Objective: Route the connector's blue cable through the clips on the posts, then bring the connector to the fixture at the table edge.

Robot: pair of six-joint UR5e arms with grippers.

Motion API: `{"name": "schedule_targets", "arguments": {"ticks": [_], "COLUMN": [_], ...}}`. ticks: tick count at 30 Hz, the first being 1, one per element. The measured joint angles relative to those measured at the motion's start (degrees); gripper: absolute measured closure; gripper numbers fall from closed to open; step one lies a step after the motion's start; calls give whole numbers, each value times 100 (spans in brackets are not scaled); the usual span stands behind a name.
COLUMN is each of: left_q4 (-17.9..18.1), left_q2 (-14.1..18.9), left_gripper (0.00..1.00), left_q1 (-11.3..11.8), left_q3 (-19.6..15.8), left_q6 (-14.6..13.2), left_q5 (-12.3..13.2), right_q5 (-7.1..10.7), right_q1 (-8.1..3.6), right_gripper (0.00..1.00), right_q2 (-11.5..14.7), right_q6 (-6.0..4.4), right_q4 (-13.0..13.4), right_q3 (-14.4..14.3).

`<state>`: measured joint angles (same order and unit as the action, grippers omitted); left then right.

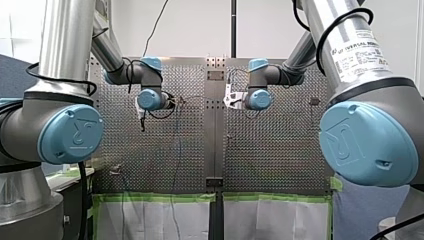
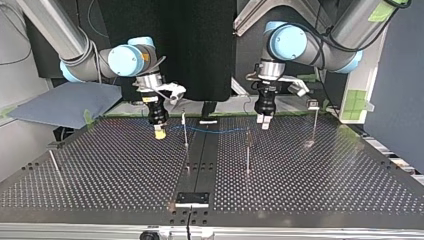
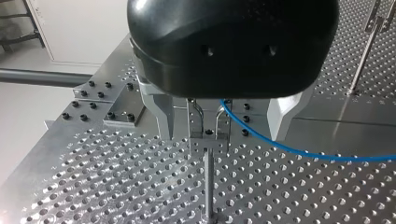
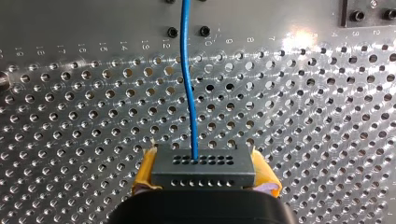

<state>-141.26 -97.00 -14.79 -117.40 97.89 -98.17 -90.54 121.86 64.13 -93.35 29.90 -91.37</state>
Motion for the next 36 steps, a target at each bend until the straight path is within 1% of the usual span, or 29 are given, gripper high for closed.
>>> {"name": "schedule_targets", "arguments": {"ticks": [9, 14, 17, 23, 36], "left_q4": [1, 11, 28, 52, 62], "left_q2": [1, 3, 3, 3, 3], "left_gripper": [0, 0, 0, 0, 0], "left_q1": [-1, -15, -20, -33, -35], "left_q3": [1, 1, 1, 0, 0], "left_q6": [-27, -206, -263, -257, -227], "left_q5": [9, 82, 120, 192, 206], "right_q5": [0, 0, 0, 0, 0], "right_q1": [0, 0, 0, 0, 0], "right_gripper": [100, 100, 100, 100, 100], "right_q2": [0, 0, 0, 0, 0], "right_q6": [0, 0, 0, 0, -1], "right_q4": [-5, -8, -9, -9, -11], "right_q3": [0, 0, 0, 0, 0]}}
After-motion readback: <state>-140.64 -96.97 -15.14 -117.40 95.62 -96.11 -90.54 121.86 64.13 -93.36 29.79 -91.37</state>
